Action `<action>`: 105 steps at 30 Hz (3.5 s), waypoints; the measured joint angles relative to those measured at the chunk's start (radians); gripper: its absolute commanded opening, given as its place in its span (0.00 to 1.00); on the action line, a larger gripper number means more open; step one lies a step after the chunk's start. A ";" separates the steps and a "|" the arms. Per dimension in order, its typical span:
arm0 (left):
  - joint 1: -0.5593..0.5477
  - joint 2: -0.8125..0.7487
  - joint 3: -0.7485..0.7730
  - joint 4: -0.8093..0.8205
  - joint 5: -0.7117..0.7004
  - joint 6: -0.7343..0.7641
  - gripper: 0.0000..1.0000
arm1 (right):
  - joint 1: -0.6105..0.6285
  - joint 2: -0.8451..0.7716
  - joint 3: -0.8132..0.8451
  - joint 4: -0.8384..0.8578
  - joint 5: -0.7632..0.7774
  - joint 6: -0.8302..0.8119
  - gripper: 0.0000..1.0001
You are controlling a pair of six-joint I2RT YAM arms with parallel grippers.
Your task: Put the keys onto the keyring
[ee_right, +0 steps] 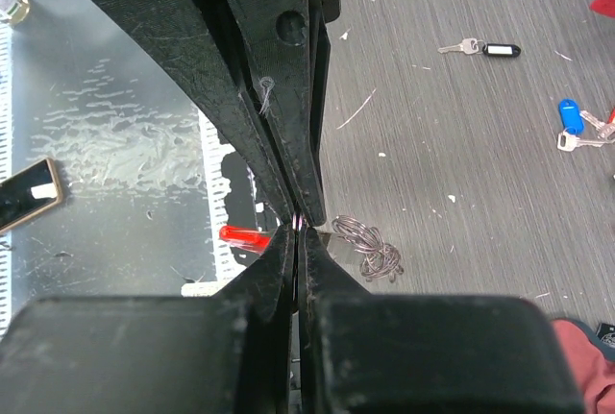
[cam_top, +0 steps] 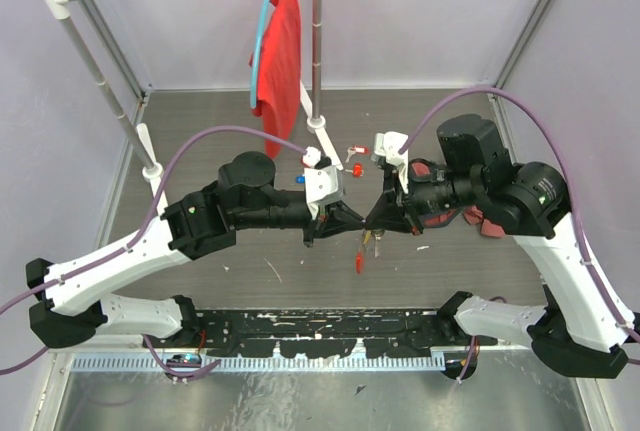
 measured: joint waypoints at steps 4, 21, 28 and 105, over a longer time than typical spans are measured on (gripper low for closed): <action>0.000 0.000 0.000 -0.002 0.003 -0.003 0.00 | 0.000 -0.009 -0.012 0.009 0.000 -0.002 0.02; 0.000 -0.069 -0.062 0.103 -0.031 -0.087 0.00 | 0.004 -0.227 -0.159 0.283 0.079 0.079 0.41; 0.000 -0.114 -0.104 0.193 -0.027 -0.149 0.00 | 0.004 -0.318 -0.251 0.443 0.083 0.121 0.43; -0.002 -0.063 0.016 -0.013 -0.058 0.045 0.32 | 0.005 -0.192 -0.210 0.377 0.007 0.085 0.01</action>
